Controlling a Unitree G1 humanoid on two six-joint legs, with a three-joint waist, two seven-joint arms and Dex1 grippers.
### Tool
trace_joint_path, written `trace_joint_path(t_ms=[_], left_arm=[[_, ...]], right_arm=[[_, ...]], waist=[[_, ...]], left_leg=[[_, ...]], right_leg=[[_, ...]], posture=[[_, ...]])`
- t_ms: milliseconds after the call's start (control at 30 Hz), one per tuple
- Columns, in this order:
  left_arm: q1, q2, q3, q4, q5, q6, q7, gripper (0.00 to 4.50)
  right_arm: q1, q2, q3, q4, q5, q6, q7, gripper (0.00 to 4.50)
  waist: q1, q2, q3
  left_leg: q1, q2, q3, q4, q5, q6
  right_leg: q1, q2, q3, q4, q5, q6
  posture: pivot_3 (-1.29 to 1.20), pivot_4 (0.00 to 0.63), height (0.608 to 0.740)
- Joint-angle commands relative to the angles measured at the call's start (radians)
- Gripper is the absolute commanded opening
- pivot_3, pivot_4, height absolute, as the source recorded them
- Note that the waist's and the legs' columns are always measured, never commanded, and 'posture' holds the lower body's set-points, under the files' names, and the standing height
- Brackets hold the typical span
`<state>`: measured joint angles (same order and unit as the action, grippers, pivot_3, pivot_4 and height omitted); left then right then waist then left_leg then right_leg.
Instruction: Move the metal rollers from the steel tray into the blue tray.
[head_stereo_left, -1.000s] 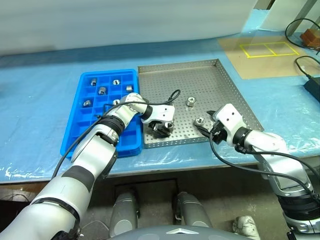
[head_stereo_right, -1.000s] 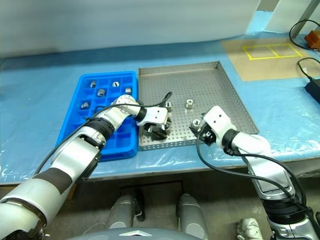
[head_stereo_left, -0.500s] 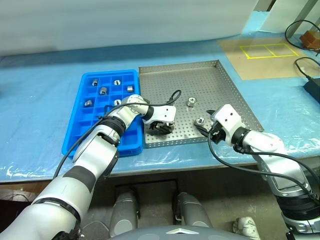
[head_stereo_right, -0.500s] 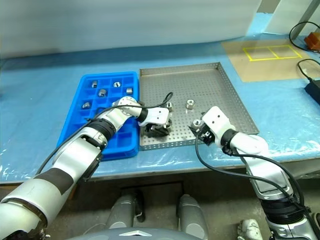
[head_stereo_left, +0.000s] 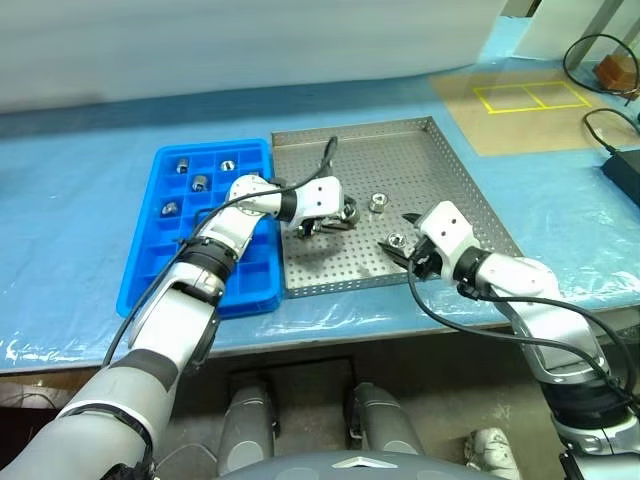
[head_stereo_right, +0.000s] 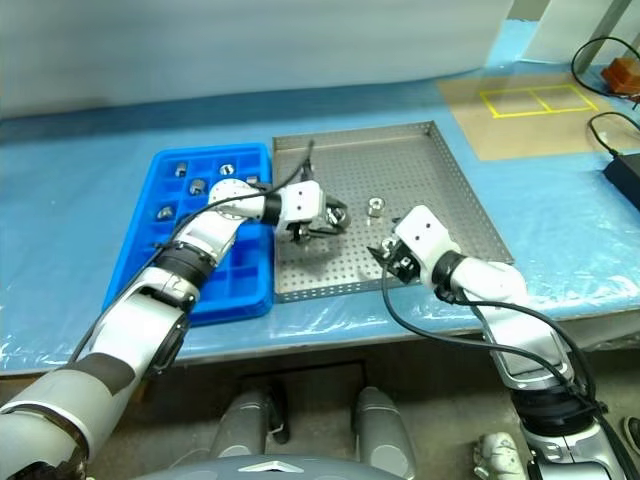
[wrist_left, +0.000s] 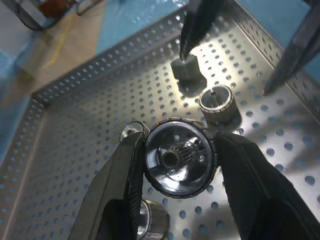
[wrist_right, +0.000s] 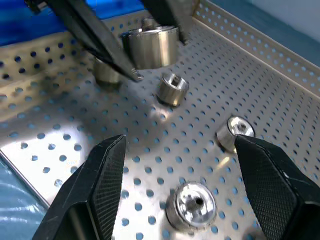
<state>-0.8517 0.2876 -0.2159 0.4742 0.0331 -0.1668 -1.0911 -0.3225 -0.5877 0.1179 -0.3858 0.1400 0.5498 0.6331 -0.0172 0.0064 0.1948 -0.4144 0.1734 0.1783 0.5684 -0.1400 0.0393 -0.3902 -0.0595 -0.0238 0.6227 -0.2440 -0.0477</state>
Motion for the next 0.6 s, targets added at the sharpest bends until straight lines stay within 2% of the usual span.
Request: trace_joint_path(t_ms=[33,233,433,600], left_arm=[[0.077,0.056,0.097,-0.275,-0.126,0.246,0.030,1.91],[0.302,0.168,0.296,-0.663,-0.310,0.636,0.173,1.91],[0.498,0.312,0.463,-0.835,-0.305,0.739,0.300,1.91],[0.659,0.366,0.560,-0.903,-0.285,0.770,0.387,1.91]], right_arm=[[-0.121,0.045,0.025,0.088,0.012,-0.064,0.035,3.53],[-0.355,0.163,0.084,0.285,0.076,-0.130,0.190,3.53],[-0.476,0.244,0.152,0.481,0.054,-0.256,0.316,3.53],[-0.535,0.322,0.174,0.604,0.042,-0.341,0.364,3.53]], waist=[[0.005,0.001,0.000],[0.019,0.002,0.001],[0.072,0.002,0.001],[0.122,0.002,0.001]], left_leg=[[-0.001,0.000,0.000,0.000,0.001,-0.001],[-0.001,0.000,0.000,-0.002,0.001,-0.007],[-0.007,0.001,-0.001,-0.006,0.003,-0.009],[-0.010,0.001,-0.001,-0.006,0.003,-0.010]], right_leg=[[-0.001,0.000,-0.001,0.001,0.000,0.000],[-0.002,0.000,-0.001,0.001,0.000,-0.001],[-0.009,0.001,-0.003,0.001,-0.001,-0.003],[-0.011,0.000,-0.004,0.001,-0.001,-0.003]], posture=[[-0.19,0.150,0.740],[-0.02,0.150,0.740],[0.18,0.150,0.740],[0.29,0.150,0.740]])
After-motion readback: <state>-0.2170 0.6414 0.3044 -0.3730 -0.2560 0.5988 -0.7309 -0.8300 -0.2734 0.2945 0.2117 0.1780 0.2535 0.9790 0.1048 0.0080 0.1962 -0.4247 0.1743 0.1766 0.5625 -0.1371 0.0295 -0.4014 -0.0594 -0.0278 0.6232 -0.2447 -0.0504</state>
